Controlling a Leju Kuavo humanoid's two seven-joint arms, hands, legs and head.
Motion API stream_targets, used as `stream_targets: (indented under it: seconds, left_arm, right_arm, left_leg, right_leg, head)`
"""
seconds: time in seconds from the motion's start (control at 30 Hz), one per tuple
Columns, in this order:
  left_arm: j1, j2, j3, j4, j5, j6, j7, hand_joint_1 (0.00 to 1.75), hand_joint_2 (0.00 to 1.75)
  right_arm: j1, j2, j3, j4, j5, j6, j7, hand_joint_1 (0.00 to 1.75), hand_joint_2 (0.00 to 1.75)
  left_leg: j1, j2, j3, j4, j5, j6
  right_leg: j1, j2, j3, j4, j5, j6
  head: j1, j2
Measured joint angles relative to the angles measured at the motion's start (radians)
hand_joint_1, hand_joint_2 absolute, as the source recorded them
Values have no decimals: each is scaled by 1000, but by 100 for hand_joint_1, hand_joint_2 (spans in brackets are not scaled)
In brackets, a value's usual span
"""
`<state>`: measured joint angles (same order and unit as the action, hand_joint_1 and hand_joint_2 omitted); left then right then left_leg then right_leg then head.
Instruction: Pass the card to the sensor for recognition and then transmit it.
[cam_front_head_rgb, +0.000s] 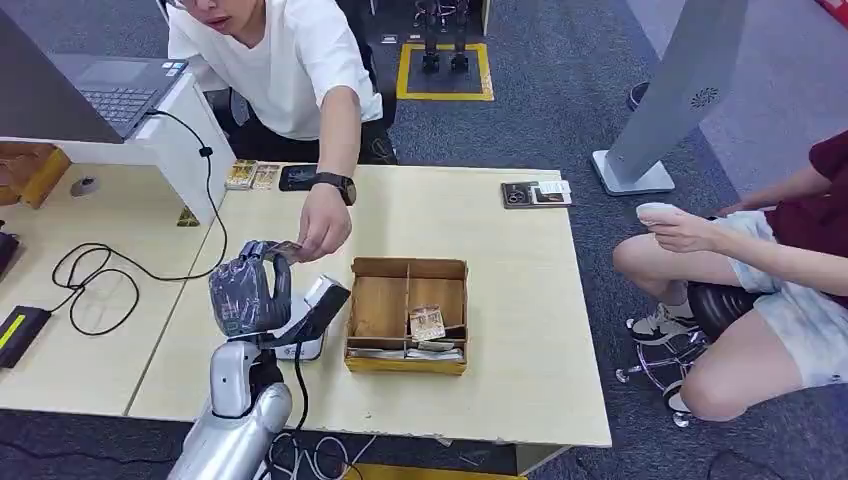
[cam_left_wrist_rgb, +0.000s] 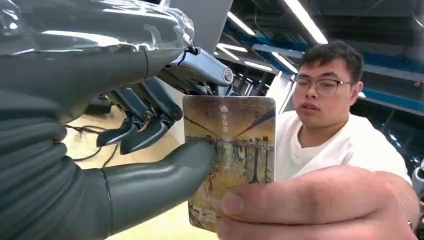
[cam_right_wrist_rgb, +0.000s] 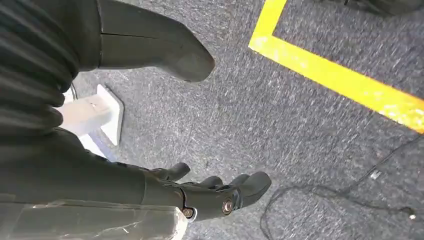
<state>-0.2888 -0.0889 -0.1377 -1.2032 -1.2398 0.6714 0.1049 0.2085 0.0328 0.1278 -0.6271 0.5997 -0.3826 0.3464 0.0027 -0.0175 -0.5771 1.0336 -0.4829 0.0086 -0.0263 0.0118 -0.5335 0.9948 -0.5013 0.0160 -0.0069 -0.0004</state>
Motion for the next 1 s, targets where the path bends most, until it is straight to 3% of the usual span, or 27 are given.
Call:
stream_targets:
  seconds: [0.03,0.07,0.1,0.47,0.57,0.7,1.0]
  left_arm:
    - [-2,2,-3,5,8,0,1,117,175]
    - [-4,3,-8,8,18,0,1,12,175]
    - [-5,3,-13,10,31,0,0,0,175]
    - [-5,0,-48,11,159,0,-57,0,175]
    - [-4,5,-74,-5,263,-8,-79,0,175]
    - [1,24,-119,-45,382,-17,-130,0,175]
    - [59,83,-197,-152,484,-16,-238,0,175]
  right_arm:
    - [0,0,0,0,0,-3,2,0,175]
    - [0,0,2,0,0,-5,9,0,175]
    - [1,1,4,-1,0,-5,14,0,175]
    - [35,1,32,-63,-27,-3,69,0,175]
    - [49,1,40,-89,-36,-3,82,0,175]
    - [69,1,46,-122,-50,-3,89,0,175]
    - [102,-2,53,-171,-92,-5,82,0,175]
  left_leg:
    - [0,0,0,0,0,0]
    - [0,0,0,0,0,0]
    - [0,0,0,0,0,0]
    - [0,0,0,0,0,0]
    - [0,0,0,0,0,0]
    - [0,0,-1,0,0,0]
    - [0,0,-1,0,0,0]
  right_leg:
    - [0,0,0,0,0,0]
    - [0,0,0,0,0,0]
    - [0,0,0,0,0,0]
    - [0,0,0,0,0,0]
    - [0,0,0,0,0,0]
    - [0,0,0,0,0,0]
    - [0,0,-1,0,0,0]
  head:
    - [0,0]
    - [0,0]
    - [0,0]
    - [0,0]
    - [0,0]
    - [0,0]
    - [0,0]
